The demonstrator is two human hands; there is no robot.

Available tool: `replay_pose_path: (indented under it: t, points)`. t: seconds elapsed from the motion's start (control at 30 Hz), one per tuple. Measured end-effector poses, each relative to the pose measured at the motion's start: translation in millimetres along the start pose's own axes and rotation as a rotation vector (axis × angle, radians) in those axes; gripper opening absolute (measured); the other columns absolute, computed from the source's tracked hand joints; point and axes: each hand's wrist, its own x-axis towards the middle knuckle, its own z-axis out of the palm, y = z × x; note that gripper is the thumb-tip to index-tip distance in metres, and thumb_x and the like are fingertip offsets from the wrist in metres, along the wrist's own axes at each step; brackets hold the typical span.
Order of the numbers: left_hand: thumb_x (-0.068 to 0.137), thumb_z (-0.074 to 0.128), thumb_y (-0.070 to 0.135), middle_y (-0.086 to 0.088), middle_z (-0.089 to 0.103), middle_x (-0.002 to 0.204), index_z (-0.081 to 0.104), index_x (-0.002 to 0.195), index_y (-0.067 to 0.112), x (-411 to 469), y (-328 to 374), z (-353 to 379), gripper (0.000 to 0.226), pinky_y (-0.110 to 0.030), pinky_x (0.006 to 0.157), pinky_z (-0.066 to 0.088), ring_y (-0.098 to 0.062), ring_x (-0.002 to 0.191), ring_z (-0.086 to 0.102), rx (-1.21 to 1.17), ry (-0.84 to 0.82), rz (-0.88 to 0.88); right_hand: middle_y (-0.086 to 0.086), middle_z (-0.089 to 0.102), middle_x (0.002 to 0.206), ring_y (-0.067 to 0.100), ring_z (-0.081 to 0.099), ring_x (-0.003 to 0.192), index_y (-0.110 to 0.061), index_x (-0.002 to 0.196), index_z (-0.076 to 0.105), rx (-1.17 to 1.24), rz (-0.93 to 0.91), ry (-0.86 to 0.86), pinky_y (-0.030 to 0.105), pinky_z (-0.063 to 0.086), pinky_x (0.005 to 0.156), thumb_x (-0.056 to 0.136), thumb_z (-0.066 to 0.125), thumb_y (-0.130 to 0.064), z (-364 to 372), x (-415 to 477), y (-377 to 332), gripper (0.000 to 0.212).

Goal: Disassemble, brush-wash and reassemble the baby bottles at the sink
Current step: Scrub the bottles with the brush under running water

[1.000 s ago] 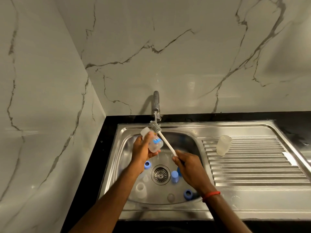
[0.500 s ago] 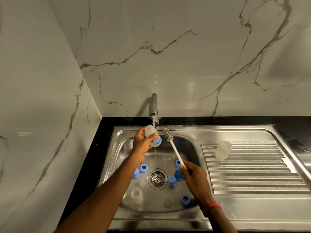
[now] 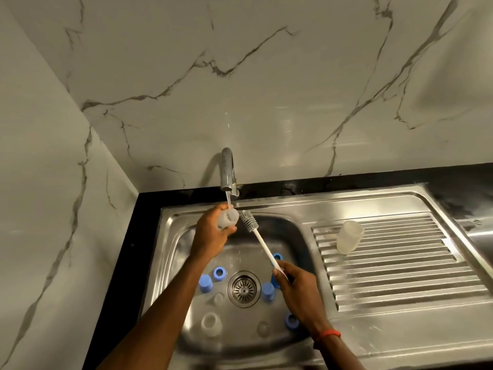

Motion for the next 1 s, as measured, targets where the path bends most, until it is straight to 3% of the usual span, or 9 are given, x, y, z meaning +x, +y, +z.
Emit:
replay_pose_path:
  t: [0.13, 0.27, 0.37, 0.5, 0.63, 0.73, 0.8, 0.9, 1.0]
  points:
    - [0.075, 0.085, 0.01, 0.008, 0.068, 0.11, 0.062, 0.119, 0.028, 11, 1, 0, 0.054, -0.009, 0.069, 0.048, -0.008, 0.095, 0.065, -0.06, 0.042, -0.049, -0.014, 0.073, 0.089, 0.001, 0.068, 0.087, -0.022, 0.114, 0.072, 0.001, 0.027, -0.002, 0.017, 0.055, 0.079, 0.095, 0.065, -0.032, 0, 5, 4, 0.023]
    - [0.075, 0.086, 0.008, 0.005, 0.07, 0.11, 0.06, 0.113, 0.034, 14, 3, 2, 0.054, -0.018, 0.075, 0.056, -0.011, 0.098, 0.069, -0.147, 0.021, -0.05, -0.016, 0.074, 0.09, -0.003, 0.068, 0.086, -0.024, 0.116, 0.072, 0.0, 0.065, 0.005, 0.011, 0.051, 0.074, 0.094, 0.067, -0.03, -5, 6, 8, 0.023]
    - [0.075, 0.086, 0.008, 0.01, 0.07, 0.106, 0.061, 0.114, 0.033, 10, 2, 3, 0.053, -0.011, 0.072, 0.052, -0.005, 0.095, 0.067, -0.146, -0.016, -0.025, -0.017, 0.073, 0.084, -0.001, 0.068, 0.082, -0.027, 0.112, 0.072, -0.008, 0.086, 0.009, 0.012, 0.051, 0.07, 0.095, 0.066, -0.029, -8, 6, 8, 0.018]
    - [0.075, 0.086, 0.007, 0.016, 0.068, 0.106, 0.061, 0.113, 0.032, 5, 0, 3, 0.052, -0.014, 0.069, 0.055, -0.005, 0.097, 0.066, -0.238, -0.005, -0.049, -0.018, 0.071, 0.079, 0.0, 0.068, 0.077, -0.033, 0.105, 0.071, -0.038, 0.078, 0.023, 0.016, 0.05, 0.066, 0.095, 0.067, -0.029, -9, 6, 8, 0.011]
    - [0.073, 0.086, 0.004, 0.007, 0.071, 0.111, 0.064, 0.116, 0.028, 5, -2, 3, 0.054, -0.02, 0.075, 0.057, -0.012, 0.101, 0.068, -0.242, -0.025, -0.046, -0.015, 0.073, 0.085, 0.0, 0.068, 0.082, -0.027, 0.113, 0.072, -0.059, 0.096, 0.009, 0.017, 0.053, 0.072, 0.094, 0.067, -0.034, -6, 7, 14, 0.021]
    - [0.075, 0.084, 0.002, 0.009, 0.071, 0.113, 0.065, 0.113, 0.035, 5, 2, 1, 0.054, -0.028, 0.081, 0.06, -0.011, 0.103, 0.068, -0.315, 0.023, -0.105, -0.016, 0.073, 0.09, -0.001, 0.068, 0.086, -0.026, 0.117, 0.071, -0.084, 0.098, -0.018, 0.022, 0.057, 0.078, 0.093, 0.067, -0.037, -4, 9, 19, 0.026]
    - [0.074, 0.084, 0.002, 0.011, 0.072, 0.109, 0.065, 0.11, 0.039, 3, 3, 2, 0.055, -0.028, 0.081, 0.06, -0.011, 0.102, 0.068, -0.279, -0.012, -0.091, -0.015, 0.073, 0.089, -0.001, 0.067, 0.085, -0.026, 0.117, 0.071, -0.095, 0.098, -0.025, 0.021, 0.056, 0.077, 0.093, 0.067, -0.036, -5, 8, 18, 0.025]
    - [0.076, 0.084, 0.004, 0.004, 0.07, 0.117, 0.065, 0.121, 0.03, 5, 3, 2, 0.055, -0.028, 0.079, 0.06, -0.014, 0.105, 0.067, -0.356, 0.021, -0.156, -0.016, 0.072, 0.086, -0.002, 0.067, 0.083, -0.028, 0.114, 0.071, -0.093, 0.089, -0.026, 0.015, 0.053, 0.071, 0.095, 0.066, -0.032, -7, 7, 15, 0.021]
    - [0.077, 0.083, 0.004, 0.008, 0.07, 0.112, 0.064, 0.118, 0.032, 2, 7, 1, 0.053, -0.017, 0.075, 0.057, -0.01, 0.102, 0.067, -0.283, -0.037, -0.091, -0.014, 0.072, 0.082, -0.002, 0.067, 0.081, -0.033, 0.107, 0.07, -0.087, 0.084, -0.023, 0.014, 0.051, 0.069, 0.095, 0.065, -0.029, -10, 6, 8, 0.013]
